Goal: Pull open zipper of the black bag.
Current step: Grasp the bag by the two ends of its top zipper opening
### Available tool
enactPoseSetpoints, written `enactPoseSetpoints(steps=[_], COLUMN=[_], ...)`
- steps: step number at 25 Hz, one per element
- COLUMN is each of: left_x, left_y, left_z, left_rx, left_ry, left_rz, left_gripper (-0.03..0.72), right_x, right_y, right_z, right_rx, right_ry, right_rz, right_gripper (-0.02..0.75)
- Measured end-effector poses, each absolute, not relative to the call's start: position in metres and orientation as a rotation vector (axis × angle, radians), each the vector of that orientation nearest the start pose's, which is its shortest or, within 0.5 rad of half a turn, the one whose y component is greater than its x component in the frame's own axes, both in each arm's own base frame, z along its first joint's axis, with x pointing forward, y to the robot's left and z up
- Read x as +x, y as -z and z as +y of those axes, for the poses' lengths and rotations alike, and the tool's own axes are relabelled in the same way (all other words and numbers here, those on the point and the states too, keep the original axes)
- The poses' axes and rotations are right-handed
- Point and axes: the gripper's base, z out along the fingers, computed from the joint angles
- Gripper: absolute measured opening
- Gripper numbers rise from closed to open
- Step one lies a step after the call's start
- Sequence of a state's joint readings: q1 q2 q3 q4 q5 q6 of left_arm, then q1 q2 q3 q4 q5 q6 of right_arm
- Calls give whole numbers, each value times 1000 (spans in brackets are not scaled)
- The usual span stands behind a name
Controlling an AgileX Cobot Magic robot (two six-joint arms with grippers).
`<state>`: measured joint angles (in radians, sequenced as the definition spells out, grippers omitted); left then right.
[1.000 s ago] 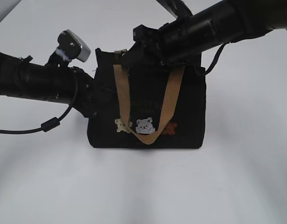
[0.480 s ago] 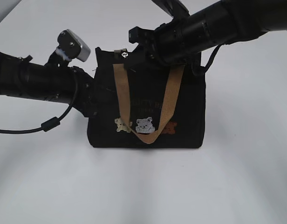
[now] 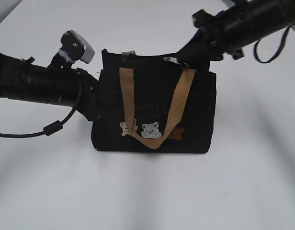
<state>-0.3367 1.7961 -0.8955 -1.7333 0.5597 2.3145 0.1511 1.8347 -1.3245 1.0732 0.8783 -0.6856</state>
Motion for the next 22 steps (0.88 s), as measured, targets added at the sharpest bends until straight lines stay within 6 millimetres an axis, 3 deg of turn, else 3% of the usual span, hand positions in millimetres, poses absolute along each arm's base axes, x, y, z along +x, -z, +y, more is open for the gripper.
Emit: enactPoseSetpoints(steps=[4,7,10,12,15,17,19,22], left_x=[312,312,312,312,310,305,298,284], left_y=[-172,-172,-172,-172,-171,-176,-184,-202], left_z=[-161,-161,-160,-160,-159,-156,-151,-141], left_rx=[1200,1199,1199,1190,1128,1048,944,806], left_ry=[517,516,512,514,562,603,633,617], left_rz=[1848,1849,1850,1859,1954,2075,2218,2385], left_gripper=[69,69,69,99,297,388,392,307], right_x=[363,357,355,354,348,341,330,311], right_y=[-274,-283,-283,-283,-283,-286,-290,-300], right_z=[71,54,57,65,75,77,77,72], right_rx=[-245,-237,-257,-292,-360,-414,-445,-467], right_ry=[-919,-825,-822,-828,-864,-875,-845,-630], right_rz=[2497,2520,2525,2526,2551,2584,2648,2775], right_gripper=[-1,-1,12,91,290,341,337,317])
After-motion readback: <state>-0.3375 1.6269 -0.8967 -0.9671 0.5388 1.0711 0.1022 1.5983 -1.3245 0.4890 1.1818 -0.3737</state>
